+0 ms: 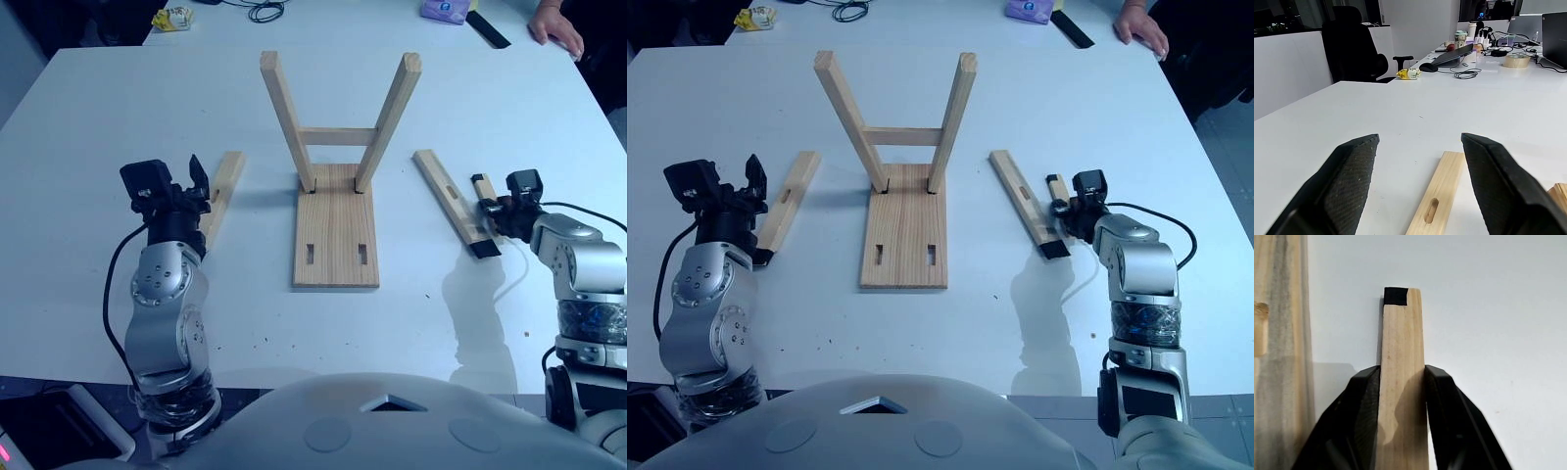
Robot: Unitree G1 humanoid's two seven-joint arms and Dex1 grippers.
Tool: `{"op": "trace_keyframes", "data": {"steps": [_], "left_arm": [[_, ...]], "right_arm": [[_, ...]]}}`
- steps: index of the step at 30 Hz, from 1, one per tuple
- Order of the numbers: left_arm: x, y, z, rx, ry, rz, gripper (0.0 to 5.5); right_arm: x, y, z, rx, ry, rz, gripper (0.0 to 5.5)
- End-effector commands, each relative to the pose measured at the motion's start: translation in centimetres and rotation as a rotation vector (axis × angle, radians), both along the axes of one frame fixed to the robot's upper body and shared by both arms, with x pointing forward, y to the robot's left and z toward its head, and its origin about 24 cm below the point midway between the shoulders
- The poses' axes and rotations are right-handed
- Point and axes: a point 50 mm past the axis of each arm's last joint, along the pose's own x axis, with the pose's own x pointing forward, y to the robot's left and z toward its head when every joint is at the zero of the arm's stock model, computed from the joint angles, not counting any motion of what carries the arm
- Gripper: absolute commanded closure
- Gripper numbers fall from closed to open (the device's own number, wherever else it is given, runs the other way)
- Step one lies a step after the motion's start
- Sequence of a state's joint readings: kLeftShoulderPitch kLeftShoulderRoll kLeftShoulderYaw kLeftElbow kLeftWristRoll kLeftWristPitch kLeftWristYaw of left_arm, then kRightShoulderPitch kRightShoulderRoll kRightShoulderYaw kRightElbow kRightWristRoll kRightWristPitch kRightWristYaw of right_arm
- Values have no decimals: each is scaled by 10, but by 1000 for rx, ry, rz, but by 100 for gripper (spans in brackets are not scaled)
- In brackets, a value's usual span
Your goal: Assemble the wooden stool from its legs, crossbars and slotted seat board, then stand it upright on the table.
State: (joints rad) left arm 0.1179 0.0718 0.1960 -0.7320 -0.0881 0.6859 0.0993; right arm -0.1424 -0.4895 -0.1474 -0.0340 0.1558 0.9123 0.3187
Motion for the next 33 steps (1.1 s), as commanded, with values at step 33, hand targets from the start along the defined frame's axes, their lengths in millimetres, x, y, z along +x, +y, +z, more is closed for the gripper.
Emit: {"op": "trace_keyframes", "data": {"steps": [33], "left_arm": [[15,-58,95,-893,-351,-1163,235]], "right_arm": [[18,124,217,1108,-507,992,417]]}}
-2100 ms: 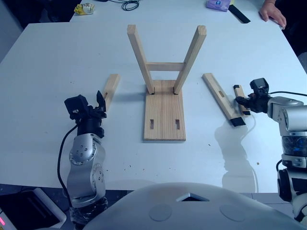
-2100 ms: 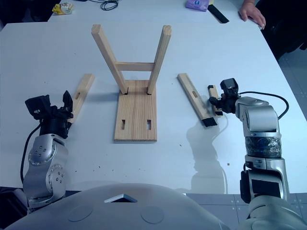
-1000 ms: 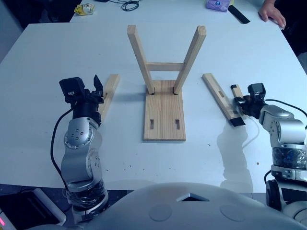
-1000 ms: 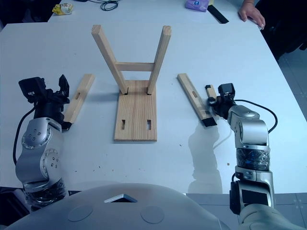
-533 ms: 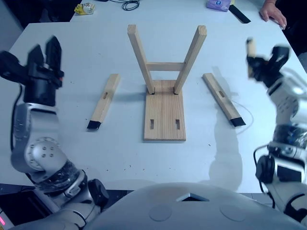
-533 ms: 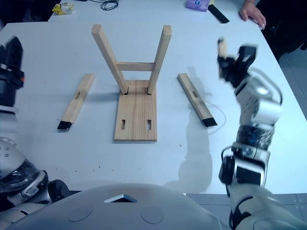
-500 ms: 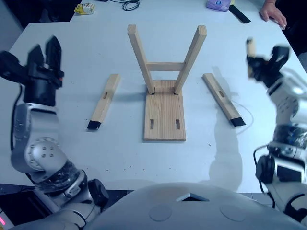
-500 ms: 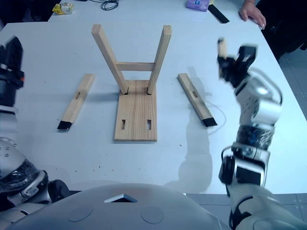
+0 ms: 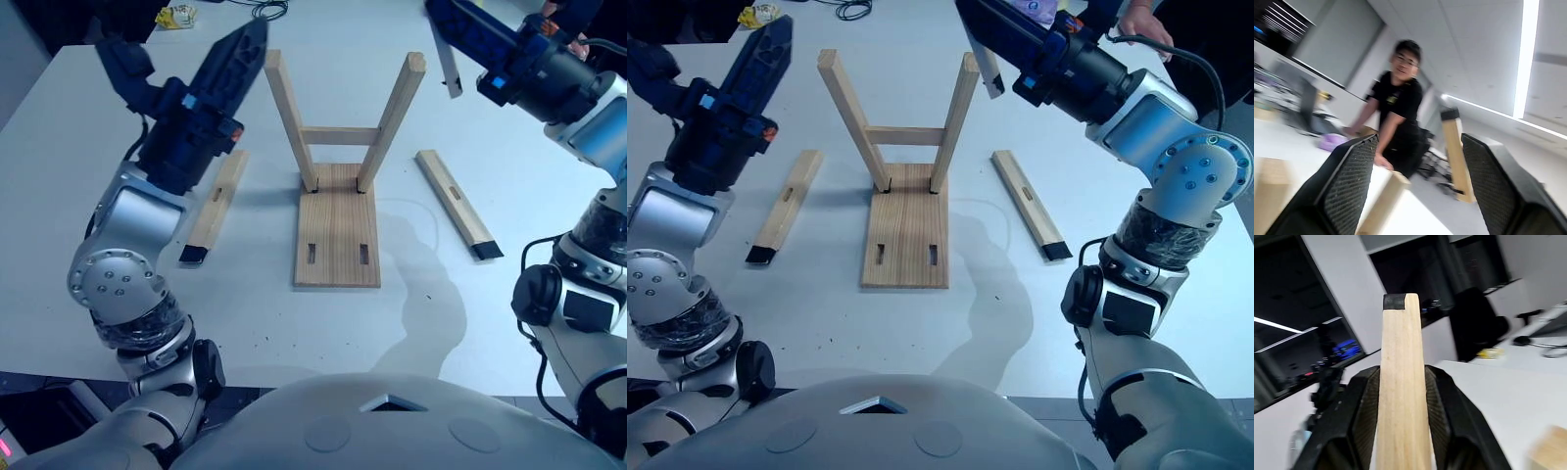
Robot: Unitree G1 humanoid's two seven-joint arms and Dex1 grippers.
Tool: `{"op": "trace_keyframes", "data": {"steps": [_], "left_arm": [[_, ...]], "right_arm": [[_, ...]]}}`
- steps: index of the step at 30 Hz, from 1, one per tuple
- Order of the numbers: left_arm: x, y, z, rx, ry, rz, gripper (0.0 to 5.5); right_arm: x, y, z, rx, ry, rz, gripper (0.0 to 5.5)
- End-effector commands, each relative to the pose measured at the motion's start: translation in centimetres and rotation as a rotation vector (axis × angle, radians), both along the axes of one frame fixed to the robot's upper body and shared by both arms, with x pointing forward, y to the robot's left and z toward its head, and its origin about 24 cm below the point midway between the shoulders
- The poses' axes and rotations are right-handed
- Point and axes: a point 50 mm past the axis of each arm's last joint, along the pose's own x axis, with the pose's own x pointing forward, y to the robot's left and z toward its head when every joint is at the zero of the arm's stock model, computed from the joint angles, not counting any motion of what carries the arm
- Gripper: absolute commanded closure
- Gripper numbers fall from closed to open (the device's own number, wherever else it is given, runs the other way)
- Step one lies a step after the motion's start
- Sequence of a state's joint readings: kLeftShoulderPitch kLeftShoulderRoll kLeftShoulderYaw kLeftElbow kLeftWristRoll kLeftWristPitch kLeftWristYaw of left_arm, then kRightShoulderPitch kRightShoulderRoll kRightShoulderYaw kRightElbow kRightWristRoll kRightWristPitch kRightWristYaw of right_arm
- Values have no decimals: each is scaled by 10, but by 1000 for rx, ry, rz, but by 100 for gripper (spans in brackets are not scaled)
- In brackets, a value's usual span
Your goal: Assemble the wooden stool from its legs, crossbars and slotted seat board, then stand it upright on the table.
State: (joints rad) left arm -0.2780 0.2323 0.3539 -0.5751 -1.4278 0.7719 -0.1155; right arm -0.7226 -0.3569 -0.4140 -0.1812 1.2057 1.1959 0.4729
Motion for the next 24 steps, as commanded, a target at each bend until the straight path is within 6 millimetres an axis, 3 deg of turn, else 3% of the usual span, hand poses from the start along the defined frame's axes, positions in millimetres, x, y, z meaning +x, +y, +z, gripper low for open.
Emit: {"op": "trace_keyframes", "data": {"steps": [1,9,24], "left_arm": [[-13,-13,2,-71,24,-120,235],[-27,-37,7,-138,59,-277,235],[-35,-38,11,-106,-30,-408,235]], "right_arm": [[-9,15,11,14,-33,121,417],[-17,27,3,0,5,211,417],[-32,27,-7,0,76,393,417]]}}
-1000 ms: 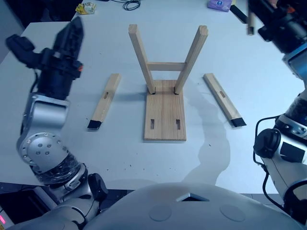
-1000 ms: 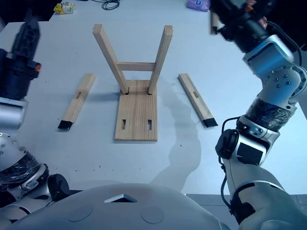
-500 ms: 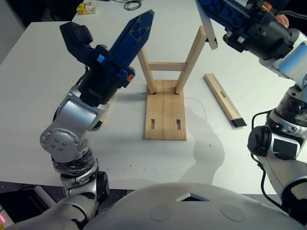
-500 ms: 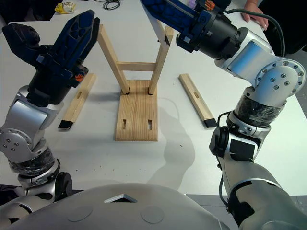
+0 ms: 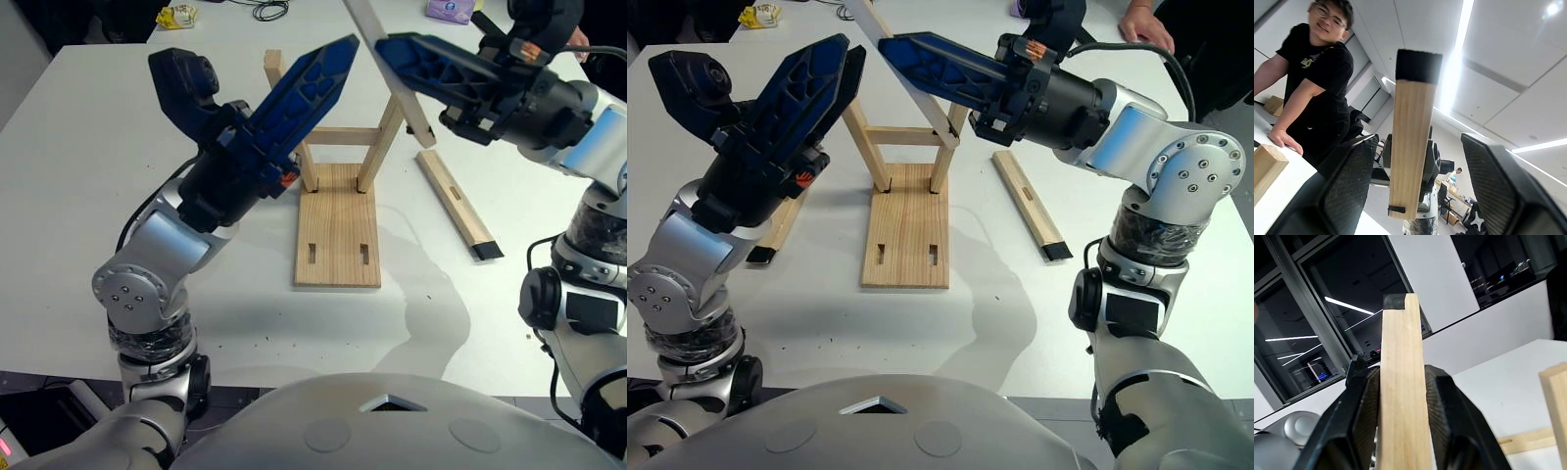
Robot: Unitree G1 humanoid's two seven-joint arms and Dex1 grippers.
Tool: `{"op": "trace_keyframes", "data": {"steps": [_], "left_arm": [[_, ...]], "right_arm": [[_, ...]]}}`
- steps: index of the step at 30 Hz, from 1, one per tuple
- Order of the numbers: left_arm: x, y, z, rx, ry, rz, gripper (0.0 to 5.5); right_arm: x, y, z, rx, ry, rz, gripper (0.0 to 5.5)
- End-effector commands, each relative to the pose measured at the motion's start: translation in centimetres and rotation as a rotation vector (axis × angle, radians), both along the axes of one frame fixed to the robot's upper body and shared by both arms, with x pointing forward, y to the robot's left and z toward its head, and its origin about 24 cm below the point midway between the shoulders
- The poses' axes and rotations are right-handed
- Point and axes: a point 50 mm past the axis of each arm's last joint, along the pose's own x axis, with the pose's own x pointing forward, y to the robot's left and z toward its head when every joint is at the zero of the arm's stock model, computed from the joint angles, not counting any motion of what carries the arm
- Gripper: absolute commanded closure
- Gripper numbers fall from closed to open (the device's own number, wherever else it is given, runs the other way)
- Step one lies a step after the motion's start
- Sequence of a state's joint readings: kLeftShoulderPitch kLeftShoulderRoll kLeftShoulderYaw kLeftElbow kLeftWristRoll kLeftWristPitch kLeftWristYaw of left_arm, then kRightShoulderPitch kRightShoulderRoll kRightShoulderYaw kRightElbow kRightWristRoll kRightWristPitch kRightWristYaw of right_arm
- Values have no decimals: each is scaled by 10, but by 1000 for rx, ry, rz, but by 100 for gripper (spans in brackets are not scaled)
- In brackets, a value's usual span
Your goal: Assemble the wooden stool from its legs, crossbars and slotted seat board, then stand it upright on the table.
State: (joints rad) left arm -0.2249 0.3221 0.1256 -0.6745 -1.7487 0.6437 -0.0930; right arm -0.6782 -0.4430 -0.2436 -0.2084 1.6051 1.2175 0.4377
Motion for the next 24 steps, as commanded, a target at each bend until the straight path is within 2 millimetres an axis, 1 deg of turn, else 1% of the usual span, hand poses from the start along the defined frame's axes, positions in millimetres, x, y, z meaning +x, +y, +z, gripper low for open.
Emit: {"op": "trace_keyframes", "data": {"steps": [1,7,12,14,19,24], "left_arm": [[-5,-2,2,18,-38,-59,235],[-4,-4,3,12,-40,-78,235],[-2,-3,1,11,-30,-74,235],[-1,-3,-3,27,-23,-76,235],[4,5,-13,99,-9,-64,235],[7,4,-17,172,-9,-97,235]], "right_arm": [[-2,0,-5,-21,22,31,417],[-6,2,-11,-45,28,70,417],[-9,3,-11,-44,29,103,417],[-10,3,-11,-39,29,105,417],[-11,1,-9,-39,24,107,417],[-12,3,-9,-55,9,126,417]]}}
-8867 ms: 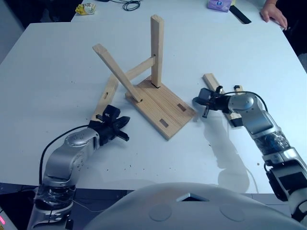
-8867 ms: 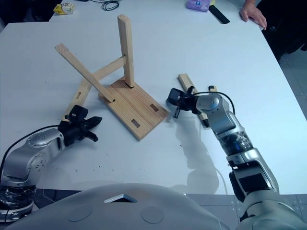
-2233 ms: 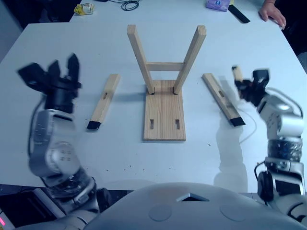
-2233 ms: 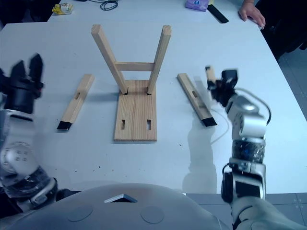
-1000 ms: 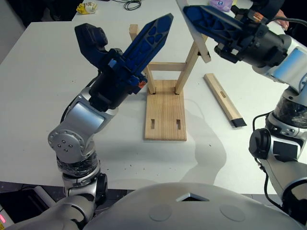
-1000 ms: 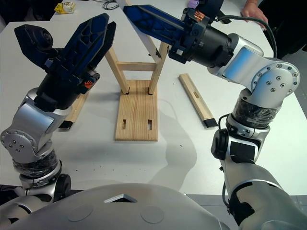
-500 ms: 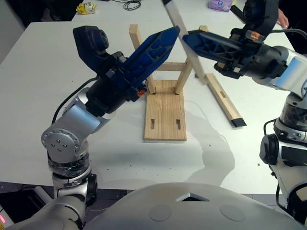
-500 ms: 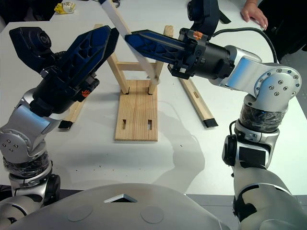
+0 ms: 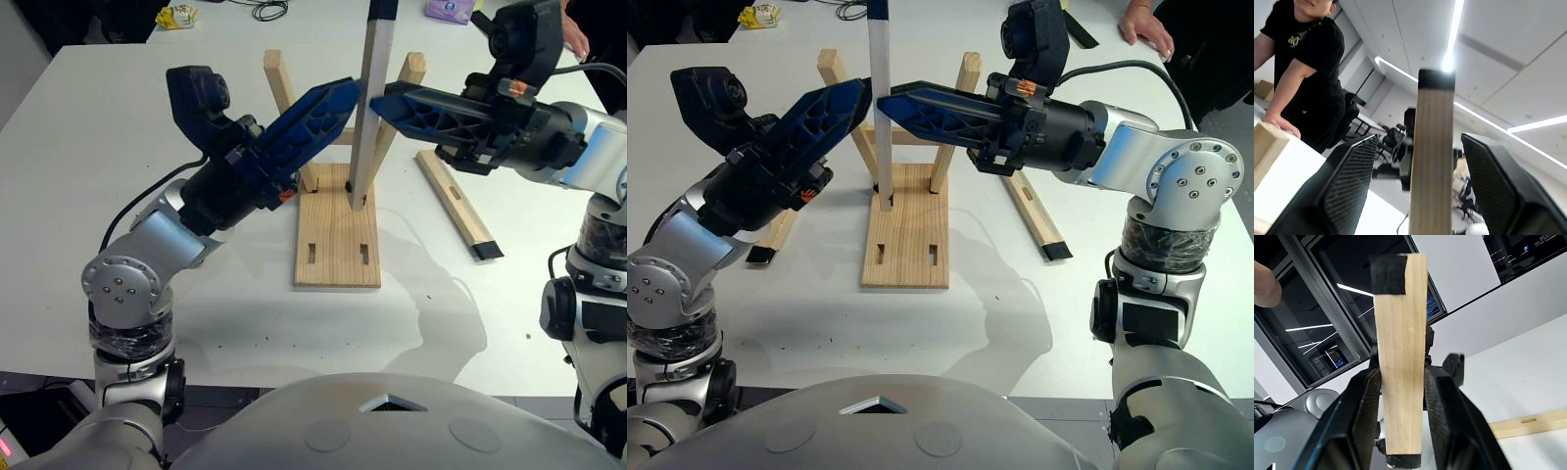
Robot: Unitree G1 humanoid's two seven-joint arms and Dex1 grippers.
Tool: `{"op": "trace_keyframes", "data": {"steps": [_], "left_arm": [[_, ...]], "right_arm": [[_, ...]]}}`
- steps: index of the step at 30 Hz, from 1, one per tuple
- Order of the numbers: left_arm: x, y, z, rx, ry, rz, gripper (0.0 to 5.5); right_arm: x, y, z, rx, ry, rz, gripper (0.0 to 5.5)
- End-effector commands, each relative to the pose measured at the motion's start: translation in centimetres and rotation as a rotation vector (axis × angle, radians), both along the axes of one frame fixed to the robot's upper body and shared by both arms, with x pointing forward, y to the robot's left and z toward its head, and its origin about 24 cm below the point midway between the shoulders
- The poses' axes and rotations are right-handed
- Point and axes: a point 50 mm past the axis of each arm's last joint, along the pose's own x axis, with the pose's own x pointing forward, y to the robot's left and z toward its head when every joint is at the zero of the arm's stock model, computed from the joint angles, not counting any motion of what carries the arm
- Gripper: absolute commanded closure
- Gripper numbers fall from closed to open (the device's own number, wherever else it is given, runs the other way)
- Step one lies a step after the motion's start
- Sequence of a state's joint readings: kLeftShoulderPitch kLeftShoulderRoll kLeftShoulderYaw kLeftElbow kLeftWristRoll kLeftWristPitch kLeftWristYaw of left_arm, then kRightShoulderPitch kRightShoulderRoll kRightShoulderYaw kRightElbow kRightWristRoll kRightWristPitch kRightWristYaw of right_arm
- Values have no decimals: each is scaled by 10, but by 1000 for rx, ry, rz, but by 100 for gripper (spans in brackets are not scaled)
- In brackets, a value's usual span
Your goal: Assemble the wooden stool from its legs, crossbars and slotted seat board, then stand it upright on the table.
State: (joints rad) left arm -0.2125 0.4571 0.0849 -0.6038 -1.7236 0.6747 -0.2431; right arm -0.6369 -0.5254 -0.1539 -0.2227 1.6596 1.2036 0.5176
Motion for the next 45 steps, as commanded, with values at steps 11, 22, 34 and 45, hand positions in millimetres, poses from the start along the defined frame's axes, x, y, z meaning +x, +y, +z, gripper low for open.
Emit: {"op": "trace_keyframes", "data": {"steps": [11,22,34,45], "left_arm": [[-2,1,7,115,-47,-100,235],[-6,4,0,218,-36,-155,235],[-3,12,-10,289,-9,-156,235],[-8,9,-6,257,-30,-171,322]], "right_arm": [[-7,7,-11,-100,-52,73,417],[-4,15,-17,-216,-132,143,417],[-5,15,-20,-262,-188,174,417],[-5,14,-22,-271,-183,175,417]]}}
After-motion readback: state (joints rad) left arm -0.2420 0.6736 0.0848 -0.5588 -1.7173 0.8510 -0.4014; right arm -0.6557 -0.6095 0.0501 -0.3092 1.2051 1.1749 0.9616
